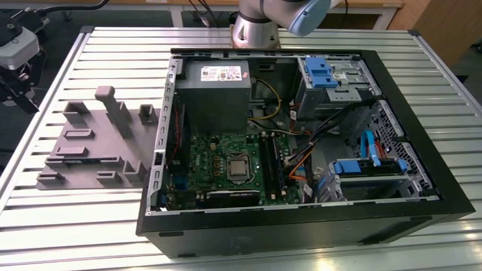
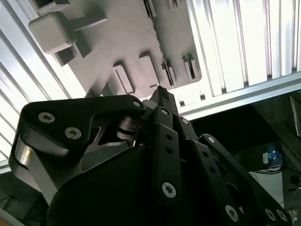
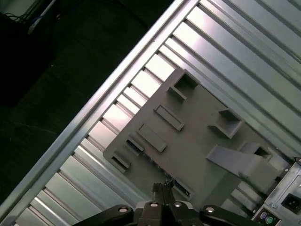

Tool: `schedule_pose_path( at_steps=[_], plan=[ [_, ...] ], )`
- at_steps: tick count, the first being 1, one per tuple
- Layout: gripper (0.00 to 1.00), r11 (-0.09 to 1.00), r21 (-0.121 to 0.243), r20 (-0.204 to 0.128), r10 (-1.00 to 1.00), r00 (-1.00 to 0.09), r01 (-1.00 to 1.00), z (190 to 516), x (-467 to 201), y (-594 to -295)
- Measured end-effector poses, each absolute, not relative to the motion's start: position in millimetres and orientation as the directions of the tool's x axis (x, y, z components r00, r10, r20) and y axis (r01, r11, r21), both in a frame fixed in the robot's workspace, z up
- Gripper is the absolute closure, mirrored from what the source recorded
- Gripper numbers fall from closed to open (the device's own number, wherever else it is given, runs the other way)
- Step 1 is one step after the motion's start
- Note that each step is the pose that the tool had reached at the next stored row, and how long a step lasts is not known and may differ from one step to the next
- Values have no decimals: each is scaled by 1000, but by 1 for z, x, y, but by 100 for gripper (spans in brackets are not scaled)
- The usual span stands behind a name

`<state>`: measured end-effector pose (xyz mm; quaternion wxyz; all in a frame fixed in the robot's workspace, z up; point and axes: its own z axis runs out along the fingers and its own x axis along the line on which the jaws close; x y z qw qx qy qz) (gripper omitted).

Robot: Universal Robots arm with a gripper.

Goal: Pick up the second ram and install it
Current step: 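Pick up the second ram and move it above second insertion slot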

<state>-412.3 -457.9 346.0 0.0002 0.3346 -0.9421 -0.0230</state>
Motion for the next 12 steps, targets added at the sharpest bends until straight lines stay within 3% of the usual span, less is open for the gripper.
schedule_pose_path(
  at_steps=[12],
  plan=[
    [89, 703, 43, -15, -710, -704, -709, 346, -412, -459]
  ],
)
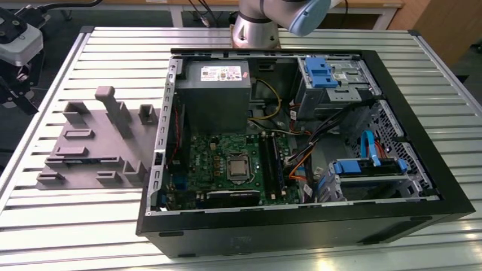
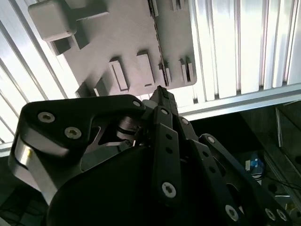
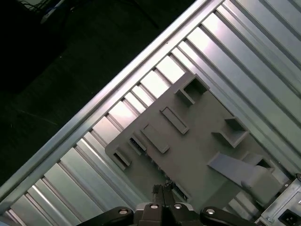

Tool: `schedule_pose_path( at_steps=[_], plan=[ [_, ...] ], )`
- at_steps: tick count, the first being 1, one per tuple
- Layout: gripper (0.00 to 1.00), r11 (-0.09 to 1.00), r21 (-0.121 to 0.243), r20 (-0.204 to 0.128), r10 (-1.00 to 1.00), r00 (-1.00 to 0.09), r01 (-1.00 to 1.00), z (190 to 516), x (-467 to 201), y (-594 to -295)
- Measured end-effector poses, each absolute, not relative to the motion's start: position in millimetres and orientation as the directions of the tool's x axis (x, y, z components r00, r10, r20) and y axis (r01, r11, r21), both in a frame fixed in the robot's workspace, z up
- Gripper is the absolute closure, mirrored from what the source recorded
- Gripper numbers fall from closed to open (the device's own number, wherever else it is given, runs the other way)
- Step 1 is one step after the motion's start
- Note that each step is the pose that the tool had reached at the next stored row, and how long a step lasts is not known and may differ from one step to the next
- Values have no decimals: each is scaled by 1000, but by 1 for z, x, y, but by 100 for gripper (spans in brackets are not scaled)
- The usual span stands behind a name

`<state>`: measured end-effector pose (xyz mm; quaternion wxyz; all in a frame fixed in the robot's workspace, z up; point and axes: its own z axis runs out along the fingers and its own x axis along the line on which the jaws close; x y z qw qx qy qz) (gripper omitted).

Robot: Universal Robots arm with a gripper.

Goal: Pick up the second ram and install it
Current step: 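Pick up the second ram and move it above second insertion slot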

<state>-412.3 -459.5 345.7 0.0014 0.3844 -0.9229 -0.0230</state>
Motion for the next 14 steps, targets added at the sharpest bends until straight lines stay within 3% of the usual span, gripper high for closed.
schedule_pose_path(
  at_steps=[14],
  plan=[
    [89, 611, 43, -15, -790, -612, -790, 345, -412, -461]
  ],
)
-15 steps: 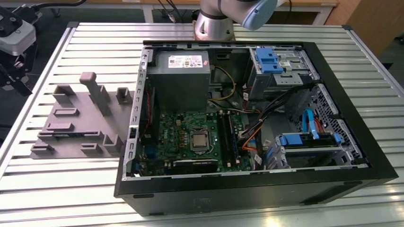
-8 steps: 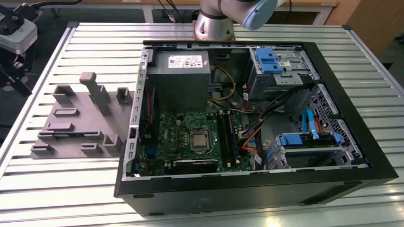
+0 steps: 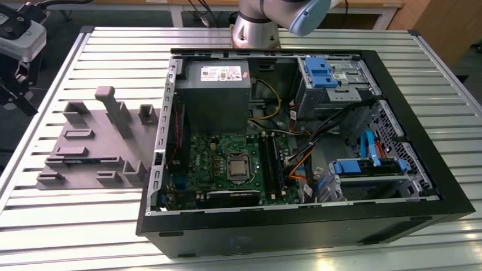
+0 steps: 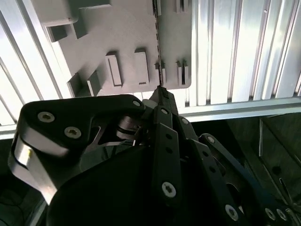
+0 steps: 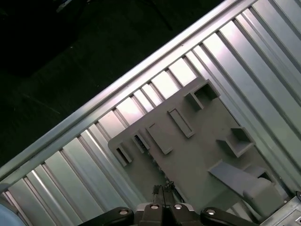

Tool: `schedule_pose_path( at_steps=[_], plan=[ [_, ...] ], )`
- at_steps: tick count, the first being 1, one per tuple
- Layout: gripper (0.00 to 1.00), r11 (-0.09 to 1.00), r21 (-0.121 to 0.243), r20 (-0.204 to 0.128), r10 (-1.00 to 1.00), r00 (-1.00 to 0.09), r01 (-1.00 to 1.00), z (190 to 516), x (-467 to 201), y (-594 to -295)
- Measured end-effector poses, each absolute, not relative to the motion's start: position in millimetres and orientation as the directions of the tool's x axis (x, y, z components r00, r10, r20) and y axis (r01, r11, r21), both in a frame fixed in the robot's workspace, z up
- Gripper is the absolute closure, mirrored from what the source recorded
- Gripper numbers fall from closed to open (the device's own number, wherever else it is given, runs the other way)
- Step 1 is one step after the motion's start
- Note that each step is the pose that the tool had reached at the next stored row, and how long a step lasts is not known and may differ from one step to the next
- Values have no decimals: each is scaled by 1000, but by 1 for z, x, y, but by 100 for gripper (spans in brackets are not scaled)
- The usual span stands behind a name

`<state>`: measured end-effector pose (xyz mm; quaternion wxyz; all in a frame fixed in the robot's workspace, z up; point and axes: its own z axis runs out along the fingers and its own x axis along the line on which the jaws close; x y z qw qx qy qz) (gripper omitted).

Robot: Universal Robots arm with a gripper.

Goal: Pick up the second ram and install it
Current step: 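Pick up the second ram and move it above second insertion slot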

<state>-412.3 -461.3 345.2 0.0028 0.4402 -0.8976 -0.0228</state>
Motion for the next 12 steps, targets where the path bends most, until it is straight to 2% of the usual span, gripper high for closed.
schedule_pose_path(
  at_steps=[12],
  plan=[
    [89, 528, 44, -15, -849, -529, -848, 345, -412, -463]
  ],
)
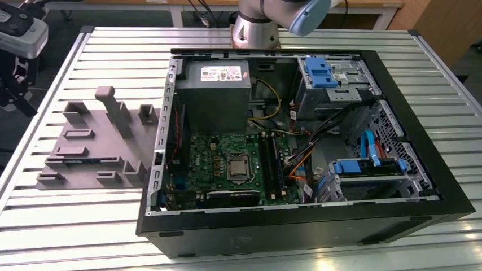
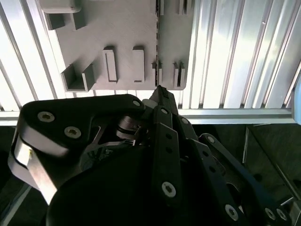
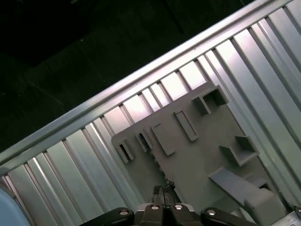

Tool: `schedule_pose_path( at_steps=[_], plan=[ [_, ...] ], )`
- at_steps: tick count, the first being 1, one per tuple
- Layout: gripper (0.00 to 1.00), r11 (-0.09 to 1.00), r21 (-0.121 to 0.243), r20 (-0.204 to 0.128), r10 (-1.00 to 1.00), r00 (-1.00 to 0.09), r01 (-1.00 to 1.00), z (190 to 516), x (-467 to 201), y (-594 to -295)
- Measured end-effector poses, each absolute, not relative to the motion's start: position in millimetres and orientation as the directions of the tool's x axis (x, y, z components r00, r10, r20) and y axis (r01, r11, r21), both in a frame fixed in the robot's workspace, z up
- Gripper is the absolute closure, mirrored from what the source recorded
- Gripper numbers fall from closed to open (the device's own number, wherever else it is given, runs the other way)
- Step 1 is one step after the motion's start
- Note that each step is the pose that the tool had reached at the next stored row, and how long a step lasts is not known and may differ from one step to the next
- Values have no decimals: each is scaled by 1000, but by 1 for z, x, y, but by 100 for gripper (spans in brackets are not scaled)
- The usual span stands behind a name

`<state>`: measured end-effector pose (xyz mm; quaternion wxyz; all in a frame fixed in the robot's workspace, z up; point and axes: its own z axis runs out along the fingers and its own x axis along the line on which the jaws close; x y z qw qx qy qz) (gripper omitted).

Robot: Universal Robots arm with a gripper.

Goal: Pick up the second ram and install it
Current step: 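Pick up the second ram and move it above second insertion slot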

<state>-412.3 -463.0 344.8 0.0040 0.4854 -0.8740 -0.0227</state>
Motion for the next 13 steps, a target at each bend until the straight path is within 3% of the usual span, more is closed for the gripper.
schedule_pose_path(
  at_steps=[13],
  plan=[
    [89, 403, 44, -15, -915, -404, -914, 344, -412, -464]
  ],
)
